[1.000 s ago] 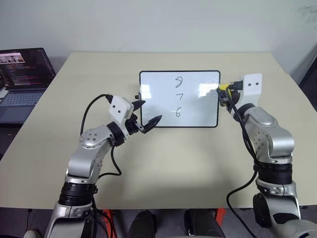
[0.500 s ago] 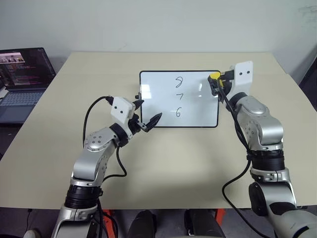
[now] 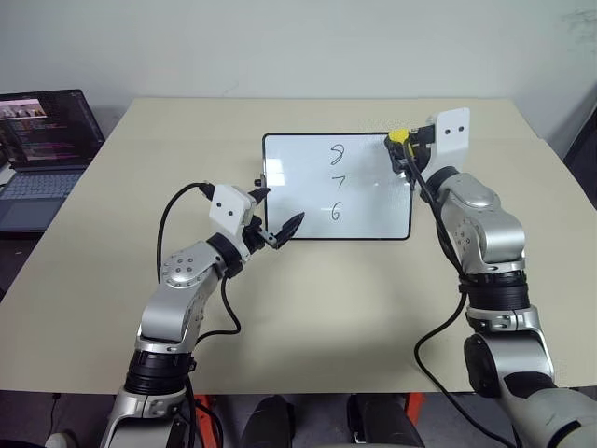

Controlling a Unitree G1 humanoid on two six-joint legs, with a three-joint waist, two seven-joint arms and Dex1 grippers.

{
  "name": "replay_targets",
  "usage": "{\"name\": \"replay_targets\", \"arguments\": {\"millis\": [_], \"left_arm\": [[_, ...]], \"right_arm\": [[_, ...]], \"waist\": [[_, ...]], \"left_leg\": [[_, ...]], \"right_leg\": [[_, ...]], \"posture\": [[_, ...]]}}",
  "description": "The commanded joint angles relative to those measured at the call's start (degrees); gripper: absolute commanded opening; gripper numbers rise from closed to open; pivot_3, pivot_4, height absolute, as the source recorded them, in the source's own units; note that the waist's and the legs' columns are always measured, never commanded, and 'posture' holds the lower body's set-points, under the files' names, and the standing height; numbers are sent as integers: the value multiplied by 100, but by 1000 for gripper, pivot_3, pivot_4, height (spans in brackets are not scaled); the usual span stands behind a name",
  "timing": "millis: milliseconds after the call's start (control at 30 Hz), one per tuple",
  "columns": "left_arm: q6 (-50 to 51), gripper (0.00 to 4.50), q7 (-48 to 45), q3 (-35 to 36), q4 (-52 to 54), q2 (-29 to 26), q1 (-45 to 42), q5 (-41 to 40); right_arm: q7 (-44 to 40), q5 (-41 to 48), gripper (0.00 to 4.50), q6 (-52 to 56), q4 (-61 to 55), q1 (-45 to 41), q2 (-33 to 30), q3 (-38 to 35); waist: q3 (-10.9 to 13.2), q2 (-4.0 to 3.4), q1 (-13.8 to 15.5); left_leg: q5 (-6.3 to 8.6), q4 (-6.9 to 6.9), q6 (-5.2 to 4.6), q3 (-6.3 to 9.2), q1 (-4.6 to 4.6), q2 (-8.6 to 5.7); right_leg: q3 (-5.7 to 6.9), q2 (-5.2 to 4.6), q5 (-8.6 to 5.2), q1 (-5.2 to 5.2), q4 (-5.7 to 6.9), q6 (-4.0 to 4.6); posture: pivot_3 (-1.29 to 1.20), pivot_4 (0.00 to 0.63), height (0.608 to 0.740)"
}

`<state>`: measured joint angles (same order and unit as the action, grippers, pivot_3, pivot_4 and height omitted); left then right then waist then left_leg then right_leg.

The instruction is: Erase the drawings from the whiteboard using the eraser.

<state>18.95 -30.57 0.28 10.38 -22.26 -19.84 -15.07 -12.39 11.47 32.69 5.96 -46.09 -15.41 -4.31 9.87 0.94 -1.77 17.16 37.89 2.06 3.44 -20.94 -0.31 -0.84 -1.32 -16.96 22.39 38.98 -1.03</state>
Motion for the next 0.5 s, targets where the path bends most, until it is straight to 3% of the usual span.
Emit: {"name": "replay_targets", "arguments": {"millis": [33,500], "left_arm": [[-149,4500,28,35,109,14,-62,37],[-301,4500,-15,-40,-98,121,-264,140]], "right_arm": [[-42,-41,1102,-247,53,-282,48,27],[-139,-203,1102,-919,1024,-752,252,94]], "waist": [[0,0,0],[0,0,1]], "left_leg": [[0,0,0,0,0,0],[0,-1,0,-1,-1,0]], "right_leg": [[0,0,0,0,0,0],[0,-1,0,1,-1,0]], "posture": [[0,150,740],[0,150,740]]}}
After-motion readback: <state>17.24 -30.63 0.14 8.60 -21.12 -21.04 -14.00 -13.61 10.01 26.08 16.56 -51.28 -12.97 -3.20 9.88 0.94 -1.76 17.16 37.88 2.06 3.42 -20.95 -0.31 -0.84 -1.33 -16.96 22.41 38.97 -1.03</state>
